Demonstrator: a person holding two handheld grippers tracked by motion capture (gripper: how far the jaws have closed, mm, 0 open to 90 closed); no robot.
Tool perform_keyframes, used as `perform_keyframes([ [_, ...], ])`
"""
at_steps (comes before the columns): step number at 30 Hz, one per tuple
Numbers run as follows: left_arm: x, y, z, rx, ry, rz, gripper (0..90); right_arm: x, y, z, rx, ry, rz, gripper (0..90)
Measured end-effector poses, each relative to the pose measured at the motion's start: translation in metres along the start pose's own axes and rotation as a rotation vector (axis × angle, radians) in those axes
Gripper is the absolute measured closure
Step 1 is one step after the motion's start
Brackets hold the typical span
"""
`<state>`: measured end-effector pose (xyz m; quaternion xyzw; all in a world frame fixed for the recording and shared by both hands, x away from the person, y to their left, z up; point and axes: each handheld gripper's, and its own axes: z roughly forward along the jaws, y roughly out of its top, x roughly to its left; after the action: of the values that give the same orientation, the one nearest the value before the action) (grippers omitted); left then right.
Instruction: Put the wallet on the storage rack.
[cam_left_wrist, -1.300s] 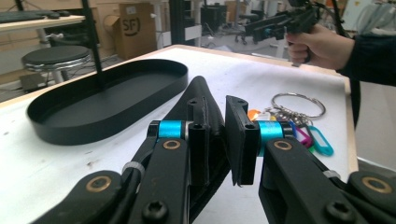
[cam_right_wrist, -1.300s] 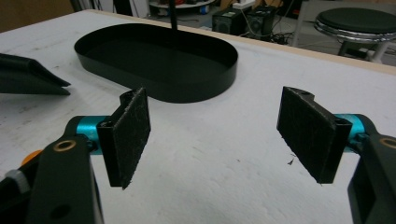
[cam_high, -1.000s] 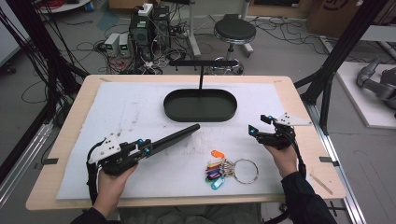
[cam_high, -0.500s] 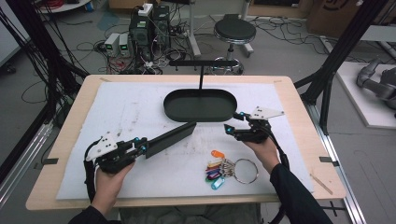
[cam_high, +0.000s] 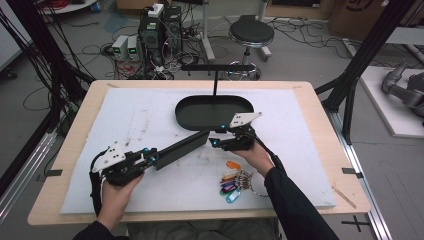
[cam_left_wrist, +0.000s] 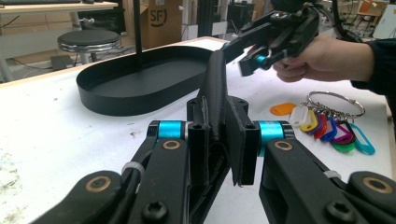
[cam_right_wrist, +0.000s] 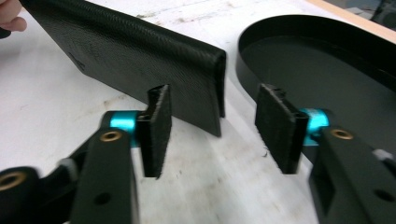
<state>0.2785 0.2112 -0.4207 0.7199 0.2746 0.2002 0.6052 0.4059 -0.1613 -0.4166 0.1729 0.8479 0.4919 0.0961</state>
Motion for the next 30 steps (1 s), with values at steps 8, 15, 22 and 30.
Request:
perform_keyframes([
  [8,-0.001,0.0,0.001,0.005,-0.001,0.013,79.1,0.007,0.008,0.006,0.004,-0.005,-0.048,70.2],
  [15,-0.006,0.007,0.007,-0.013,-0.035,0.03,79.0,0.009,0.009,-0.018,-0.021,-0.009,-0.062,76.8],
  [22,-0.01,0.008,0.019,-0.001,-0.094,0.025,78.4,0.017,-0.004,-0.044,-0.018,-0.015,-0.021,78.8],
  [30,-0.01,0.008,0.036,0.019,-0.136,0.025,76.3,0.016,-0.022,-0.057,-0.011,-0.033,0.053,78.7],
])
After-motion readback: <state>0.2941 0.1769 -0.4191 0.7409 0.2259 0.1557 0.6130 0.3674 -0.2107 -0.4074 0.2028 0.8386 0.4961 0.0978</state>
